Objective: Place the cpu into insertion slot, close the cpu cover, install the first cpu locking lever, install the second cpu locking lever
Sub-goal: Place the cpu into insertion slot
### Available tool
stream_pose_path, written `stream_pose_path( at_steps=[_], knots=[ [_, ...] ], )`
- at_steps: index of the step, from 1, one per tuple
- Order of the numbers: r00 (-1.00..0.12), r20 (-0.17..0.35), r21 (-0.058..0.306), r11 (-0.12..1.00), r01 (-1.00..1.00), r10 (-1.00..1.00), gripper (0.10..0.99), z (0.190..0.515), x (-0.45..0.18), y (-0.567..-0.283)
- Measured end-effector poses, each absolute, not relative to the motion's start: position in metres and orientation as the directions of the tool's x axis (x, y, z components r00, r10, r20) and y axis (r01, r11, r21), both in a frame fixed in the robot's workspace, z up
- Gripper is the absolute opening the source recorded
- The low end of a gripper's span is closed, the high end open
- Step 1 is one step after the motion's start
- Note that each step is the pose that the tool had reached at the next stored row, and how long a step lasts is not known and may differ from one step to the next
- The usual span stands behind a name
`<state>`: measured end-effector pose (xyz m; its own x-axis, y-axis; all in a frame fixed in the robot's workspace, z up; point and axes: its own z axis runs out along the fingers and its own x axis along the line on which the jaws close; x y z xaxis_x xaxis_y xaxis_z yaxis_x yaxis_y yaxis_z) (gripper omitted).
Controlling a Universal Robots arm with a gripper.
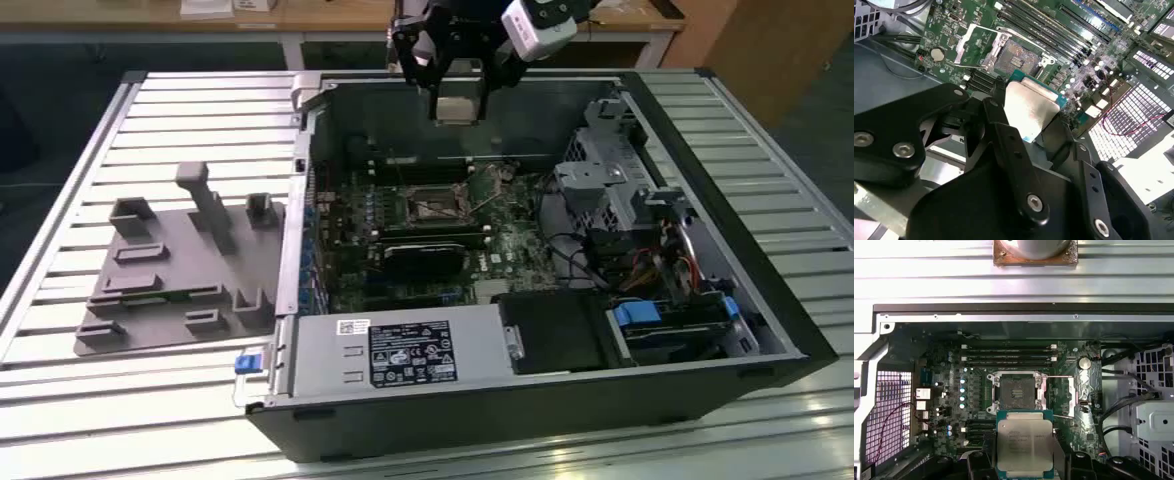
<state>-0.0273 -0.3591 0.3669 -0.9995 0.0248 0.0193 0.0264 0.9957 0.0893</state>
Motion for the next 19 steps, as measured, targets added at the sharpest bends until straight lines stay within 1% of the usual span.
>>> stream_pose_path(
  at_steps=[10, 19],
  knots=[
    [-1.0, 0.019, 0.09, 0.996, 0.026, 0.025, 0.537, 0.366, -0.027, -0.359],
    [-1.0, 0.019, 0.089, 0.996, 0.026, 0.025, 0.537, 0.357, -0.028, -0.359]
  ],
)
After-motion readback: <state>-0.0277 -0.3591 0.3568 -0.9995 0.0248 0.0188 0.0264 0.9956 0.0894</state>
